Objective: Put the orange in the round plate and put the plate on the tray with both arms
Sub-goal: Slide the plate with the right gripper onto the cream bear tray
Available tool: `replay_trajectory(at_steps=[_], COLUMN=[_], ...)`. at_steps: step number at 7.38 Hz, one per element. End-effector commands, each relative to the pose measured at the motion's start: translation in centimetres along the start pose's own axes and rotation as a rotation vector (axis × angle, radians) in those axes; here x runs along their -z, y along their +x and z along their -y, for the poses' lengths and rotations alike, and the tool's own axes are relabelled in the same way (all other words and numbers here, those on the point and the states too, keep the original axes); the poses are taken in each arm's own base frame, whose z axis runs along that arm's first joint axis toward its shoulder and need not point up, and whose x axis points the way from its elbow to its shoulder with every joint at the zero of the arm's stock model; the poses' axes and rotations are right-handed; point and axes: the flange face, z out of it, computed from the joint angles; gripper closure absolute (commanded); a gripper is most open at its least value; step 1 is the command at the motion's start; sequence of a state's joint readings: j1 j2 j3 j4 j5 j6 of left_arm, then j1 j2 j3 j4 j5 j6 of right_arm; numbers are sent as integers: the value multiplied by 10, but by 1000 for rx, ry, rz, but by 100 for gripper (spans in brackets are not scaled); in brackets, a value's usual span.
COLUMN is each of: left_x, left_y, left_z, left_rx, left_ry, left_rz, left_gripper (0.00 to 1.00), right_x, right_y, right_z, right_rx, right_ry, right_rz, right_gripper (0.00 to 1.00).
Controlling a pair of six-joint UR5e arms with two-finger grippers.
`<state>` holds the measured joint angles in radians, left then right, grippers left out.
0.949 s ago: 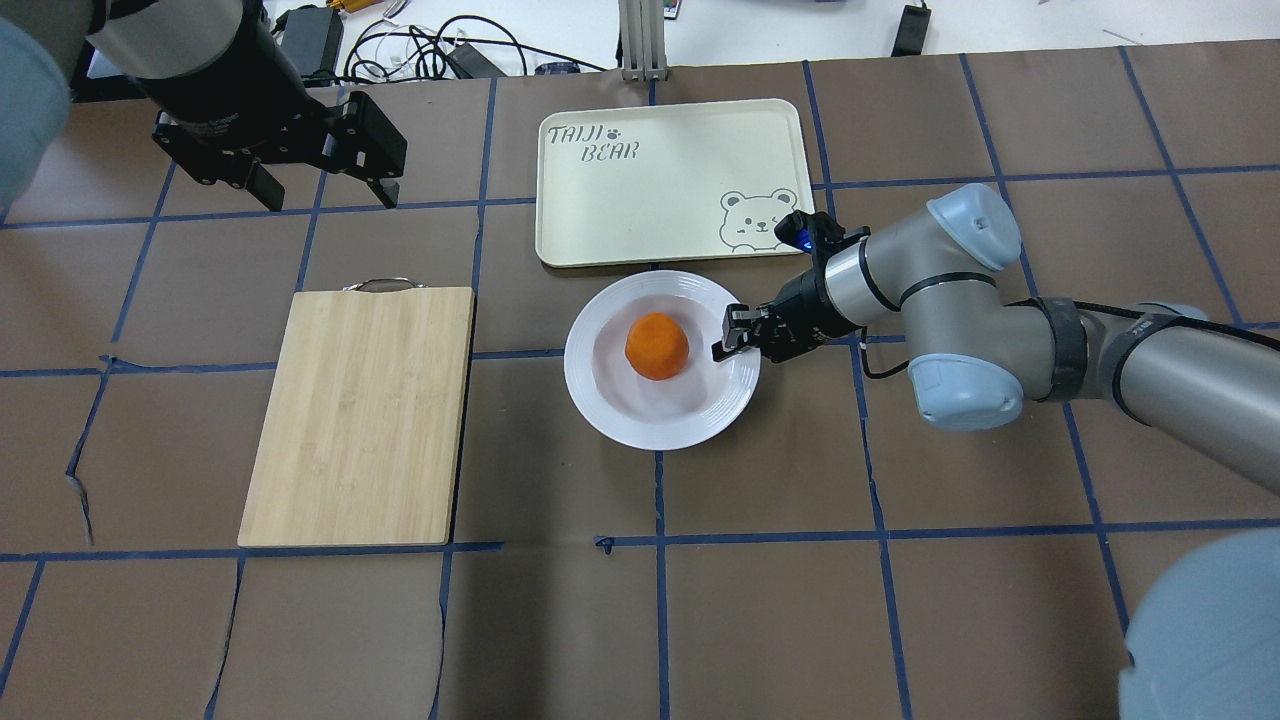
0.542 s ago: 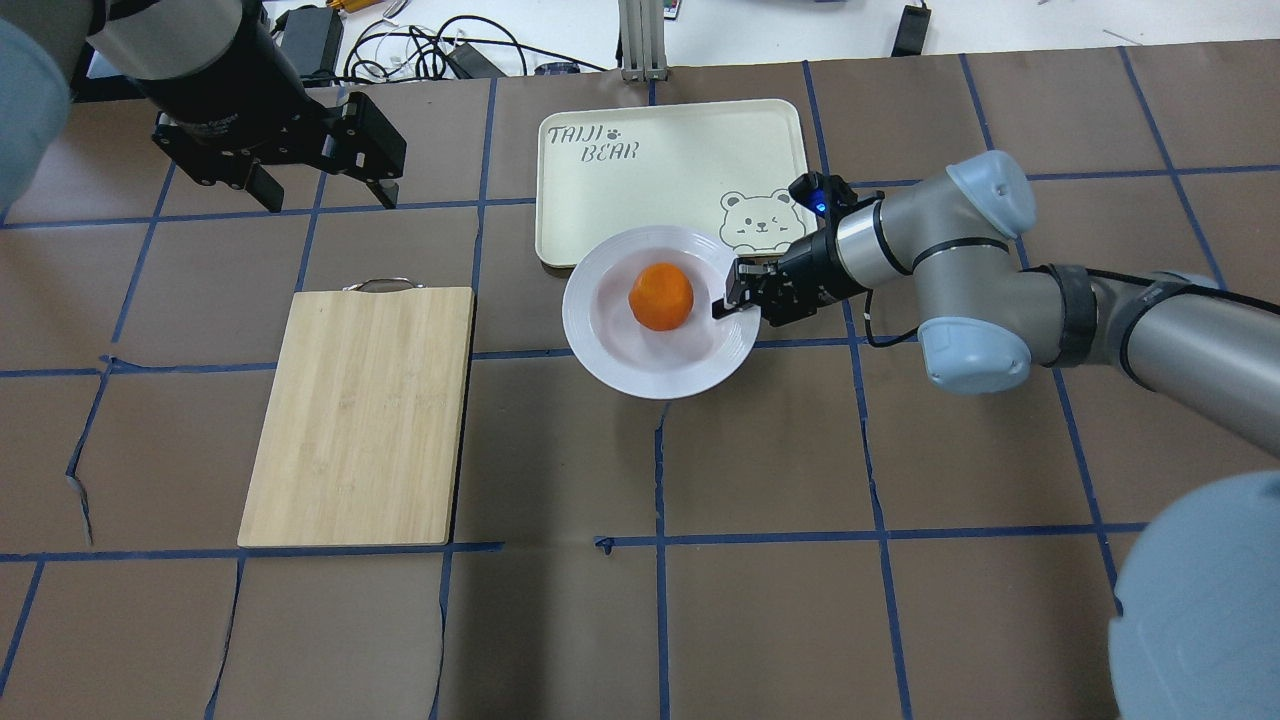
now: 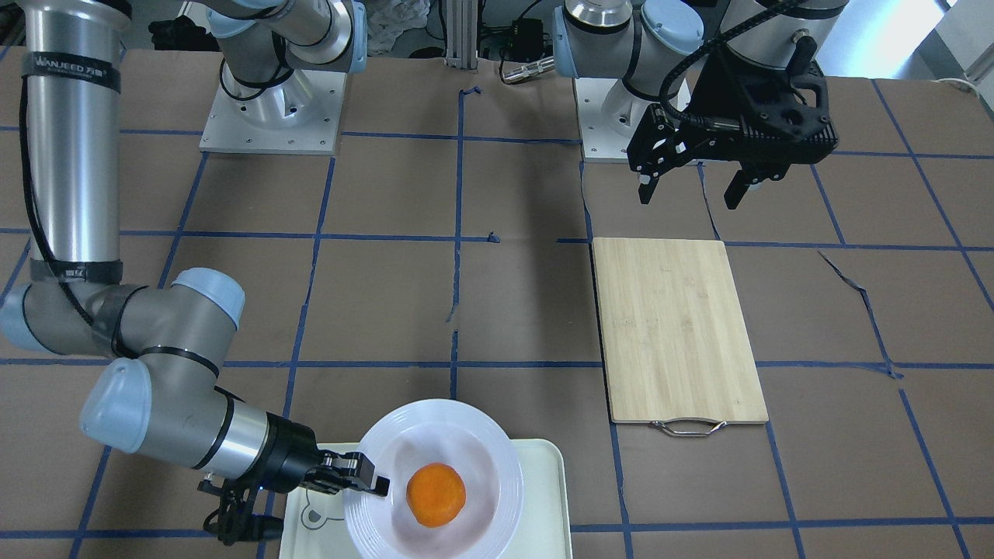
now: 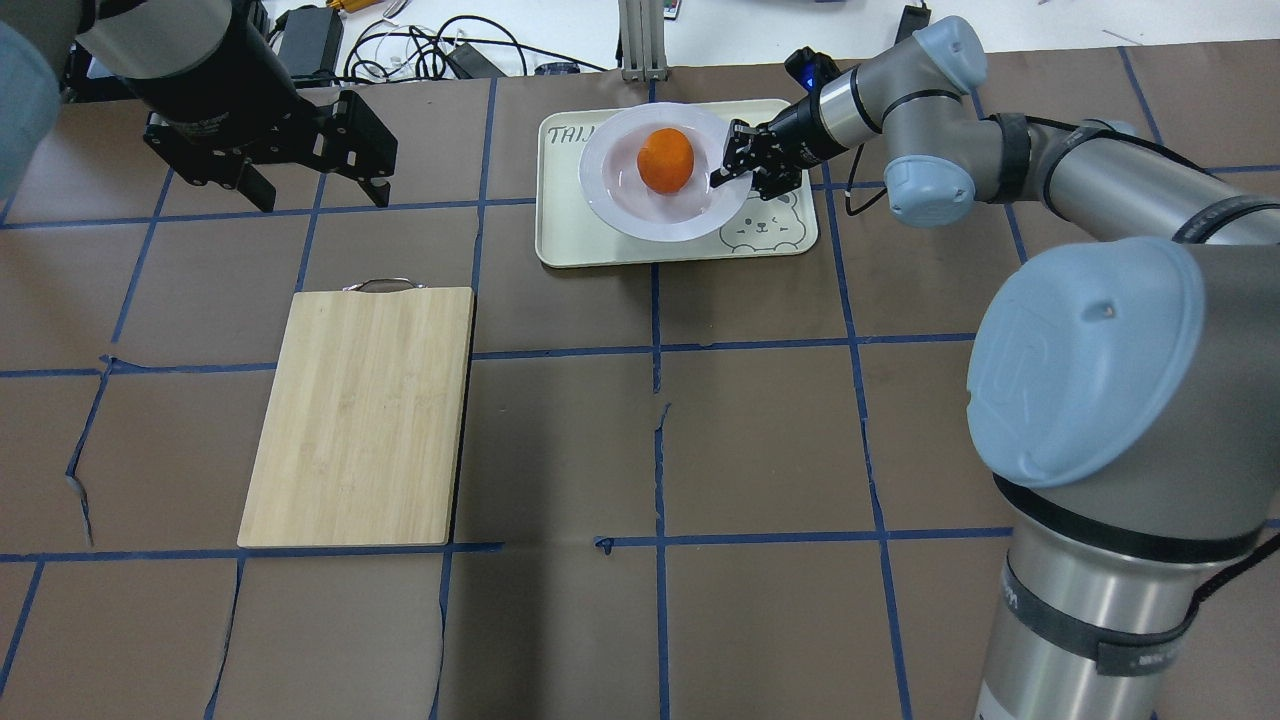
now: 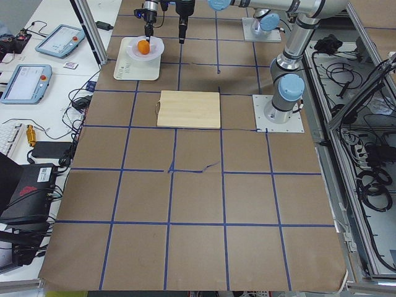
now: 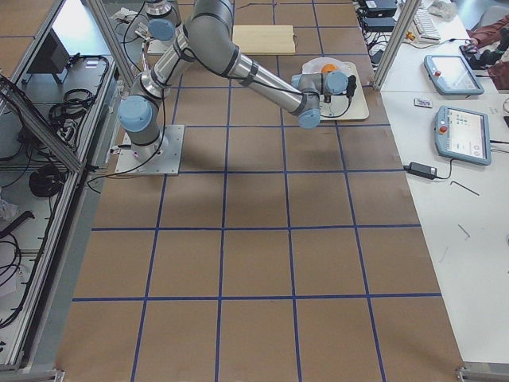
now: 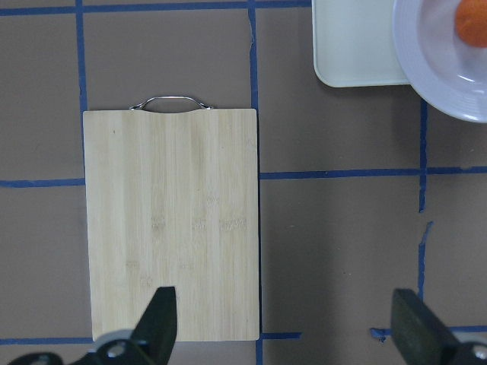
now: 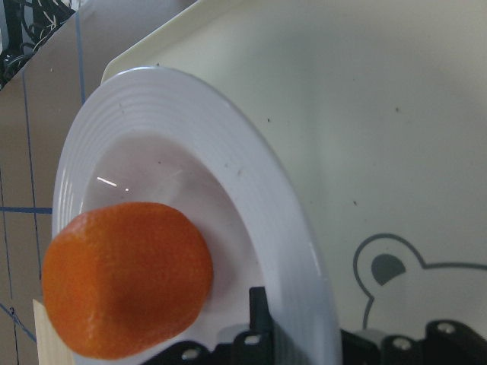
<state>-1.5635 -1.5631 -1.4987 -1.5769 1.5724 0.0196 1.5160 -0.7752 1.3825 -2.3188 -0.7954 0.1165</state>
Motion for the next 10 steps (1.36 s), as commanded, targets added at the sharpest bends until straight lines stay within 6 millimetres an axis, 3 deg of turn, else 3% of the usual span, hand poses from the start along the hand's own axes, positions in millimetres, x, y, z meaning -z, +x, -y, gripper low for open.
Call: replay_trajectory(at_steps=[1,2,3,4,6,9,10], left_x=[0,-1,-1,-1,2,2,3], left_y=[0,0,0,-1,-1,-1,-1], left_z=[0,0,0,0,-1,-2,-3], left_rx=[0,0,0,2,-2,0,-1], left_ry=[0,0,0,0,3,3,4], left_rz=[0,0,0,0,6,6,11], left_gripper=[0,0,0,0,0,0,0], right_x=[-25,-27,-27,-25,-9,59,85], right_y=[21,20,19,17,2,-47,-54], right_z=[13,12,12,13,16,8,2], right_rx=[-9,-9,-12,-8,3,-1,-5], right_ry=[-15,-16,-17,-12,11,17,16], right_rz=[-1,-6,-9,-14,-15,-140,-266], right_gripper=[100,100,89,2,0,0,0])
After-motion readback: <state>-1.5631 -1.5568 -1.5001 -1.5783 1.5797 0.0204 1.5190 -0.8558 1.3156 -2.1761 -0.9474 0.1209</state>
